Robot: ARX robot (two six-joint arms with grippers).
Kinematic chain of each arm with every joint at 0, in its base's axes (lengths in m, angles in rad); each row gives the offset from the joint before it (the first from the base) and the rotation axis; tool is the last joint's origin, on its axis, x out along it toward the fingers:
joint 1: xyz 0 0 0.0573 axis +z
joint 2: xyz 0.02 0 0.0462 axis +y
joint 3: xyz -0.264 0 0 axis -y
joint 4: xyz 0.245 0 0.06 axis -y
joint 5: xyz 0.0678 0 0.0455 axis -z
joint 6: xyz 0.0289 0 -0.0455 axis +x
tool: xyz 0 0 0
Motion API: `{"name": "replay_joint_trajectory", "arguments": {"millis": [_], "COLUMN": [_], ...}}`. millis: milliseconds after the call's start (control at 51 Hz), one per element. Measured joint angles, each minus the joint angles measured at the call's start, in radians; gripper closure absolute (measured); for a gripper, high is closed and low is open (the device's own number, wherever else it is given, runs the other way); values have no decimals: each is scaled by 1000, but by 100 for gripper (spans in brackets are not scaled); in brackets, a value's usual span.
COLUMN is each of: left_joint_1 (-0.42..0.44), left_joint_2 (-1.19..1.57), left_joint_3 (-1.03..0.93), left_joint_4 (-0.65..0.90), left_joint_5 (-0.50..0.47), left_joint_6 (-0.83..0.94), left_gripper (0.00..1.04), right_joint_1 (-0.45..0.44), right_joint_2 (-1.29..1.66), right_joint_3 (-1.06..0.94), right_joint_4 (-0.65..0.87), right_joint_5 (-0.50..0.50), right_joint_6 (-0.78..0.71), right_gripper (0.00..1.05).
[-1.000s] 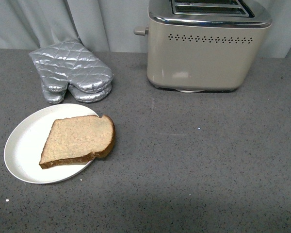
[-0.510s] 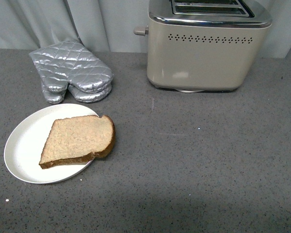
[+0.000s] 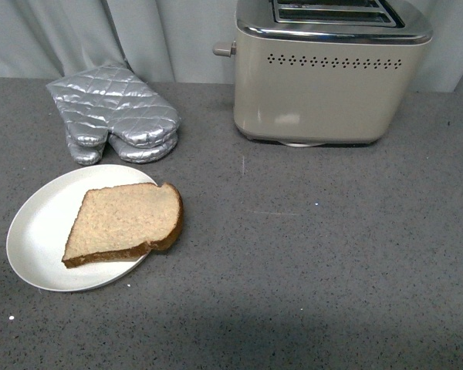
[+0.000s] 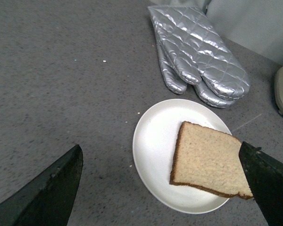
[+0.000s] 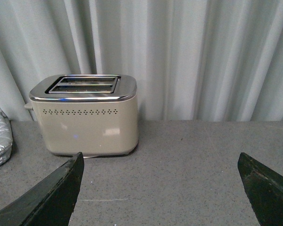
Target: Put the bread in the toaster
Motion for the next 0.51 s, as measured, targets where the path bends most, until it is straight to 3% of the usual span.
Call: {"name": "replay_joint_trajectory", "arguments": {"millis": [176,510], "left_joint_1": [41,95], "left_joint_2": [400,842], "left_joint_3": [131,359], "left_joint_4": [144,55], "left_joint_5": [97,237], "left_joint_6": [54,129], "left_gripper": [7,7], "right_joint_1": [0,0], "right_joint_2": [0,0], "right_joint_3": [0,0], "right_joint_4": [0,0], "right_joint_5": [0,0], "right_joint_6": [0,0], "right_gripper": [10,10]}}
